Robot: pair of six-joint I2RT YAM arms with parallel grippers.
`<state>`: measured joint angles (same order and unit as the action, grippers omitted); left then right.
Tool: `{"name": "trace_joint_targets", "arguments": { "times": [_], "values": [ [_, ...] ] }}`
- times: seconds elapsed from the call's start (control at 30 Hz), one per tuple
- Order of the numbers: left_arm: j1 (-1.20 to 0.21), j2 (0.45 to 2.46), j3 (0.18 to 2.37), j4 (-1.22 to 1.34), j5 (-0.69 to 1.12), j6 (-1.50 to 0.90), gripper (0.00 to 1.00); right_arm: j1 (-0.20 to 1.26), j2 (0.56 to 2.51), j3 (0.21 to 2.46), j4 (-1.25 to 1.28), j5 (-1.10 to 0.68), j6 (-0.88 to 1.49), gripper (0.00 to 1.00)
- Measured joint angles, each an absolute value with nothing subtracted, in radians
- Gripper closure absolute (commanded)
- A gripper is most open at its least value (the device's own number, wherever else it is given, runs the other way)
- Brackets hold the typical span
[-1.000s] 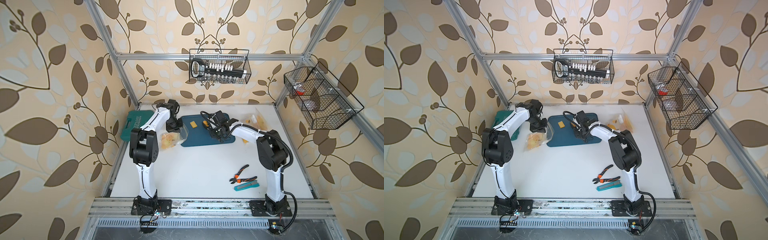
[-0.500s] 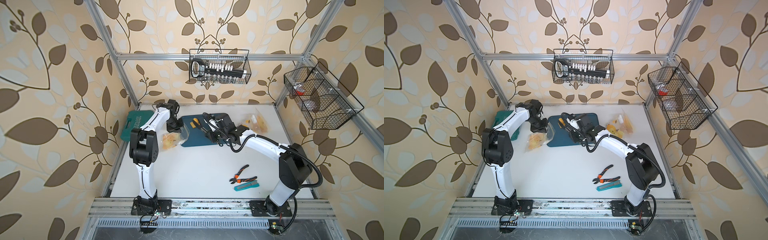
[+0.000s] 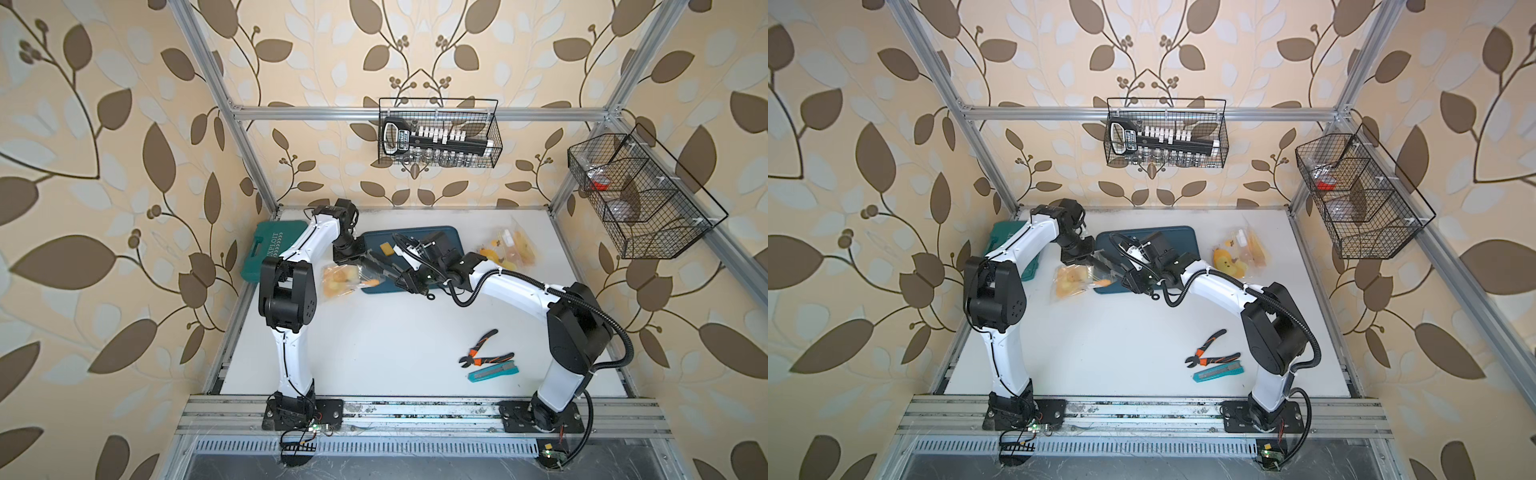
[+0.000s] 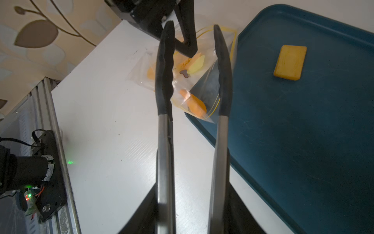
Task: Put the cookies into a resealable bag to prevent moisture
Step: Place the cookie in the ziploc bag, then pick up the cookie from the tray.
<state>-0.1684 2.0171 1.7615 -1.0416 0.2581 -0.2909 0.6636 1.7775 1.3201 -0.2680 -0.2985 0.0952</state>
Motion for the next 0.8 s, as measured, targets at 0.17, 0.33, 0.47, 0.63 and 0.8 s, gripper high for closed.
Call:
{"name": "trace_joint_targets", "arguments": {
  "times": [0.17, 0.33, 0.47, 0.63, 0.8],
  "values": [
    [-0.168, 2.017, 1.761, -1.042, 0.248, -0.291, 1.00, 0.609, 1.742, 1.272, -0.237, -0.244, 0.138, 0.54],
    [-0.168, 2.005, 1.749, -1.035, 0.221, -0.292, 1.00, 0.582, 1.830, 1.345, -0.294, -0.141, 0.136, 0.49],
    [-0.160, 1.981, 1.736, -1.028, 0.198, -0.295, 1.00, 0.588, 1.946, 1.426, -0.334, -0.101, 0.123, 0.42],
    [-0.149, 1.951, 1.730, -1.018, 0.190, -0.297, 1.00, 0.599, 2.063, 1.534, -0.391, -0.068, 0.107, 0.40],
    [-0.142, 1.947, 1.729, -1.016, 0.188, -0.298, 1.00, 0.614, 2.148, 1.651, -0.430, -0.030, 0.099, 0.44]
  ]
}}
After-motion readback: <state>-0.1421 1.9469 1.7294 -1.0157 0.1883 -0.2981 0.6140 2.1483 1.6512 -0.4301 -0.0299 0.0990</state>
